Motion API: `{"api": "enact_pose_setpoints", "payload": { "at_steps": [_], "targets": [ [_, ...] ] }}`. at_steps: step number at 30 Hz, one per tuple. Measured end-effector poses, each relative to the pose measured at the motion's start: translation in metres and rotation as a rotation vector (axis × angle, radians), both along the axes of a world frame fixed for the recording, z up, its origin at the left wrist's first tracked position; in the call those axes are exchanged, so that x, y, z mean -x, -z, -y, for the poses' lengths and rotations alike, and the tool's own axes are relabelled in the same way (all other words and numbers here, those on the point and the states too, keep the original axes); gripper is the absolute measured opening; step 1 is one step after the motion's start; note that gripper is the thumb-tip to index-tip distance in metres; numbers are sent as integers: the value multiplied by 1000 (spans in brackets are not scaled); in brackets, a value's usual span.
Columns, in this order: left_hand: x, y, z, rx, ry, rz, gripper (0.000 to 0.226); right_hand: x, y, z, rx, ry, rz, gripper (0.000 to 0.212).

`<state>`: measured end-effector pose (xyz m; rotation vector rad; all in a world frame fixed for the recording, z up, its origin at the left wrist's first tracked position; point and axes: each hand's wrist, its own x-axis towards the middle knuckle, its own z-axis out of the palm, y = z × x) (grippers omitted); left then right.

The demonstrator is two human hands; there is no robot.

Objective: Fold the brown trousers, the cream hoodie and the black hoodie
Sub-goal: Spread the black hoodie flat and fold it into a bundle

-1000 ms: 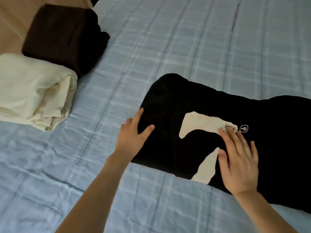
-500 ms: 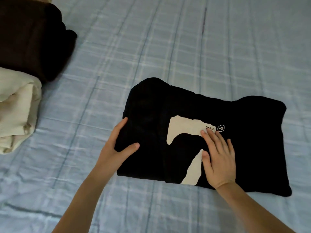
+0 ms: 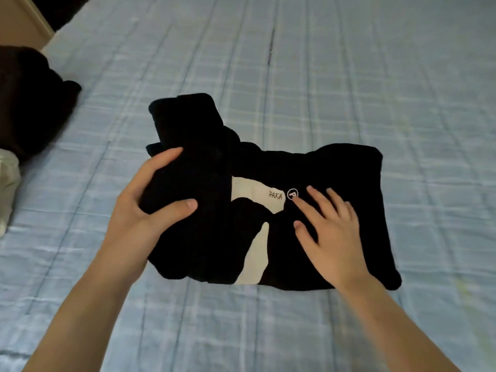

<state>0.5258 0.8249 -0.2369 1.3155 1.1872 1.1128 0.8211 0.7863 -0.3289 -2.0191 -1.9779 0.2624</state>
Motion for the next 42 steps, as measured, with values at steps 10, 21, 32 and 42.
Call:
{"api": "enact_pose_setpoints", "payload": {
  "at_steps": [10,21,32,42],
  "targets": [
    [-198,2,-2,-28,441,-248,65,-100,30,43,67,227,-706,52],
    [-270,76,5,11,457,-528,67,-133,25,51,147,282,-1436,49],
    [-265,60,11,172,560,-303,47,-135,1,46,92,282,-1500,43],
    [-286,90,54,-479,667,-886,53,-135,-65,-32,-135,-39,-927,47]
  ]
}}
